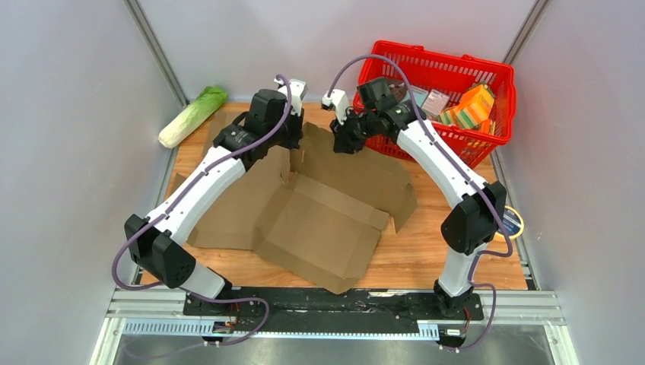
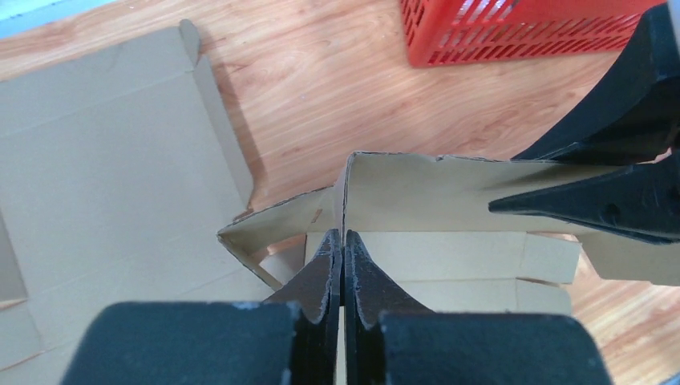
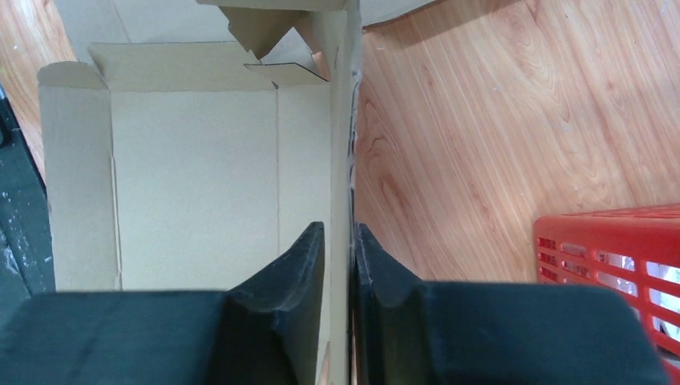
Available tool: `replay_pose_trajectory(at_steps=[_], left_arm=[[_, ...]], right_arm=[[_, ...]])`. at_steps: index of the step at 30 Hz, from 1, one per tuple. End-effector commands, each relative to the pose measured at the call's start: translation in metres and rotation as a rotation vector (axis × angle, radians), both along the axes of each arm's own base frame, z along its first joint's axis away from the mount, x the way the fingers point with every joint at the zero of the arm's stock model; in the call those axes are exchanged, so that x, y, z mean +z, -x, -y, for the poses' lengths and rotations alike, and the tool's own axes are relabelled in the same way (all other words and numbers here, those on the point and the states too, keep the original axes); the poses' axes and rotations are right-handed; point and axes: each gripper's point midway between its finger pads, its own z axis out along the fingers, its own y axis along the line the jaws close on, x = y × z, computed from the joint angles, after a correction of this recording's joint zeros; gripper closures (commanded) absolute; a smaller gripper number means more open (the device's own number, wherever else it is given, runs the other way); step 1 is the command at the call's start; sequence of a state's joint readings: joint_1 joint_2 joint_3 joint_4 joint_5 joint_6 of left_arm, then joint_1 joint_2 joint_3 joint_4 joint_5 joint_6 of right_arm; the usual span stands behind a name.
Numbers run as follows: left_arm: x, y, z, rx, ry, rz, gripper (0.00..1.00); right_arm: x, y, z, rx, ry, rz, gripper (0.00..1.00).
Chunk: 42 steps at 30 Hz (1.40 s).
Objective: Fold the paper box
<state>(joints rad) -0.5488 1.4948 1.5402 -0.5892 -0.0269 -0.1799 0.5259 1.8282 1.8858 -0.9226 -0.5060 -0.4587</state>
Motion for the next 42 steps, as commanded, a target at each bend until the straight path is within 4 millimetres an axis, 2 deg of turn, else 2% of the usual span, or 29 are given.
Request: replay_pose_trajectory(at_steps=[1, 2, 3, 4, 5, 6, 7, 8, 9, 10, 11, 15, 16, 17, 18, 19, 20, 21, 22, 24, 25, 27, 28, 30, 32, 37, 42], left_arm=[[0.025, -0.004, -0.011, 0.077, 0.027, 0.099, 1.0], [0.015, -0.002, -0.015, 0.093, 0.021, 0.091, 1.0], [0.016, -0.001, -0.016, 0.101, 0.034, 0.102, 1.0], [0.027, 0.0, -0.017, 0.112, 0.068, 0.139, 1.0], [0.019, 0.001, -0.021, 0.128, 0.067, 0.136, 1.0], [0.019, 0.002, -0.022, 0.134, 0.074, 0.143, 1.0], [0.028, 0.004, -0.024, 0.146, 0.102, 0.166, 1.0], [0.021, 0.006, -0.027, 0.162, 0.099, 0.161, 1.0], [0.022, 0.007, -0.028, 0.168, 0.108, 0.164, 1.0], [0.029, 0.009, -0.029, 0.176, 0.138, 0.182, 1.0], [0.023, 0.012, -0.03, 0.18, 0.144, 0.175, 1.0], [0.03, 0.018, -0.035, 0.202, 0.189, 0.2, 1.0], [0.026, 0.018, -0.038, 0.217, 0.185, 0.197, 1.0], [0.026, 0.019, -0.038, 0.217, 0.186, 0.198, 1.0], [0.028, 0.02, -0.039, 0.222, 0.194, 0.203, 1.0], [0.025, 0.021, -0.04, 0.223, 0.195, 0.199, 1.0], [0.025, 0.021, -0.04, 0.227, 0.201, 0.199, 1.0], [0.028, 0.022, -0.041, 0.229, 0.213, 0.206, 1.0], [0.026, 0.023, -0.041, 0.229, 0.216, 0.203, 1.0], [0.03, 0.025, -0.041, 0.229, 0.237, 0.214, 1.0], [0.027, 0.027, -0.041, 0.224, 0.24, 0.21, 1.0], [0.033, 0.029, -0.04, 0.218, 0.274, 0.231, 1.0], [0.028, 0.03, -0.04, 0.218, 0.278, 0.225, 1.0], [0.032, 0.033, -0.041, 0.221, 0.302, 0.238, 1.0], [0.027, 0.034, -0.042, 0.226, 0.307, 0.237, 1.0], [0.027, 0.04, -0.047, 0.235, 0.321, 0.258, 1.0], [0.033, 0.045, -0.048, 0.216, 0.339, 0.289, 1.0]], right_arm=[[0.026, -0.005, -0.005, -0.093, -0.051, 0.068, 0.73], [0.028, -0.01, -0.003, -0.154, -0.048, 0.067, 0.62], [0.029, -0.019, 0.005, -0.292, -0.039, 0.051, 0.54], [0.034, -0.02, 0.008, -0.355, -0.041, 0.055, 0.46], [0.041, -0.023, 0.012, -0.438, -0.06, 0.048, 0.33], [0.044, -0.027, 0.022, -0.537, -0.059, 0.043, 0.28], [0.053, -0.023, 0.024, -0.641, -0.124, -0.021, 0.21], [0.057, -0.021, 0.028, -0.693, -0.141, -0.041, 0.0], [0.061, -0.021, 0.04, -0.787, -0.133, -0.051, 0.0], [0.066, -0.017, 0.041, -0.861, -0.179, -0.108, 0.0], [0.071, -0.013, 0.042, -0.878, -0.2, -0.128, 0.0], [0.1, -0.005, 0.063, -1.089, -0.309, -0.166, 0.0], [0.104, -0.002, 0.063, -1.109, -0.341, -0.189, 0.0], [0.117, 0.004, 0.063, -1.108, -0.396, -0.202, 0.0], [0.112, 0.008, 0.059, -1.111, -0.414, -0.242, 0.0], [0.113, 0.015, 0.053, -1.104, -0.461, -0.292, 0.0], [0.137, 0.025, 0.039, -1.062, -0.613, -0.373, 0.0], [0.138, 0.031, 0.031, -1.042, -0.668, -0.435, 0.0], [0.119, 0.036, 0.023, -1.04, -0.678, -0.512, 0.0], [0.135, 0.046, 0.01, -1.04, -0.844, -0.682, 0.0], [0.113, 0.05, 0.004, -1.058, -0.843, -0.76, 0.0], [0.133, 0.052, -0.005, -1.047, -0.977, -0.886, 0.0], [0.134, 0.054, -0.009, -1.057, -0.992, -0.909, 0.0], [0.133, 0.048, -0.005, -1.146, -1.026, -0.926, 0.0], [0.124, 0.047, -0.007, -1.206, -1.031, -0.967, 0.0], [0.085, 0.035, -0.015, -1.344, -1.038, -1.092, 0.0], [0.065, 0.029, -0.025, -1.394, -1.015, -1.122, 0.0]])
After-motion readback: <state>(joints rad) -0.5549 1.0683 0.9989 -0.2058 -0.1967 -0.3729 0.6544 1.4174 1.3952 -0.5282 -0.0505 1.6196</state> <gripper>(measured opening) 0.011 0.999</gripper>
